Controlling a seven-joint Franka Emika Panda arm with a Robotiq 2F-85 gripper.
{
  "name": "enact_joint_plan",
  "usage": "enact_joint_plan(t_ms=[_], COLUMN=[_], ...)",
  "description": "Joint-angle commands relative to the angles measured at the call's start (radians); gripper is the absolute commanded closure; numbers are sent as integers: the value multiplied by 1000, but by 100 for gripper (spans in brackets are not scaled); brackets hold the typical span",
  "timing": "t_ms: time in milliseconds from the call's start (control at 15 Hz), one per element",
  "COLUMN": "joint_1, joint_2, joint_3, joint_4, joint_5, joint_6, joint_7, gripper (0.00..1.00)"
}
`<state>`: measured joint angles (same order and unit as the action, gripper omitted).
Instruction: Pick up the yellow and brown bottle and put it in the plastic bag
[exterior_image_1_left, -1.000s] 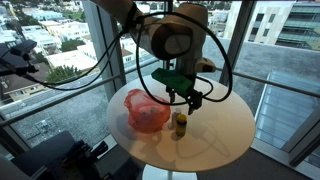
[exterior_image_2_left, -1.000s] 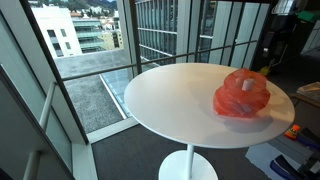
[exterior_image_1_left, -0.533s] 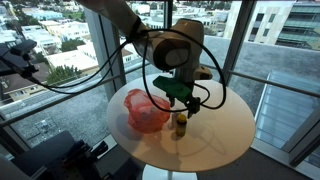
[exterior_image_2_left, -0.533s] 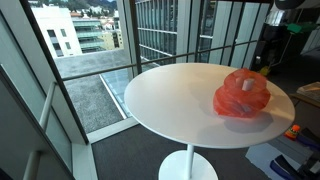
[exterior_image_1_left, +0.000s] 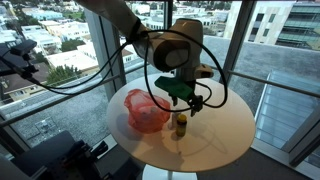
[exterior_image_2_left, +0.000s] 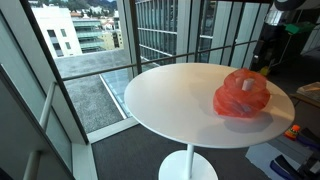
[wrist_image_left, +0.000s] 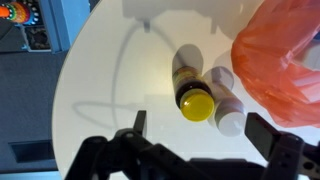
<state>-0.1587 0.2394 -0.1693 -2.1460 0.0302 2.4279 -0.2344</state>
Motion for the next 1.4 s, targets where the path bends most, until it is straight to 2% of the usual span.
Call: enact_joint_plan(t_ms=[0,1000,1333], joint_1=[-12,-28,-32], joint_2=[33,174,206], joint_3=[14,42,46], joint_4=[17,103,130], joint_5=[-16,-1,-3], joint_6=[54,61,58], joint_7=[14,1,4], gripper=[0,0,29])
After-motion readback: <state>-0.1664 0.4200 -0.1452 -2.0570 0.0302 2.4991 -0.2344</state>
